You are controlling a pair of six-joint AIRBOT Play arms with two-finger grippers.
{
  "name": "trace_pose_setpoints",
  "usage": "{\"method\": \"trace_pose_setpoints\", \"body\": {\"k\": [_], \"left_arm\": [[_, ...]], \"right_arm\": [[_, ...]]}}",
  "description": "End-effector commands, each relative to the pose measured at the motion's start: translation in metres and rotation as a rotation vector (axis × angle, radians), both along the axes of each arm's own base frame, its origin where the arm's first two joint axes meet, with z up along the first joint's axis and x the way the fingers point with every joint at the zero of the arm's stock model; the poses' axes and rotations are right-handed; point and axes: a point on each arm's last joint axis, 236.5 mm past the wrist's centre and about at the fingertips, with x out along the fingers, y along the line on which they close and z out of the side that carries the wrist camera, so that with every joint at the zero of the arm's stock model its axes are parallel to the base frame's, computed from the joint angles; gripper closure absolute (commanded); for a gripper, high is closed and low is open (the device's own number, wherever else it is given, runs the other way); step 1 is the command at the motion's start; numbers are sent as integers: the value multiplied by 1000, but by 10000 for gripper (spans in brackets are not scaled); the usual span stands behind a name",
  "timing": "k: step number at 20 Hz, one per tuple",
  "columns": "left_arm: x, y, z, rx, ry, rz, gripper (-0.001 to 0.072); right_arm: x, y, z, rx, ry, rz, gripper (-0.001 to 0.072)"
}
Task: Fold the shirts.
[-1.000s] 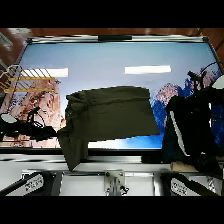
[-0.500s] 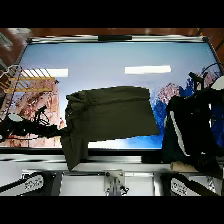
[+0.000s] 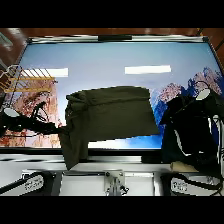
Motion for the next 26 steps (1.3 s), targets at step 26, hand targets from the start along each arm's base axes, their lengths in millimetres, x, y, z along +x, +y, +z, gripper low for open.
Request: {"method": "trace_pose_setpoints", "body": {"k": [26], "left_arm": [[17,0,34,-5,-73,-31,676]], "right_arm": [[-20,62,-59,3,158,185,286]]}}
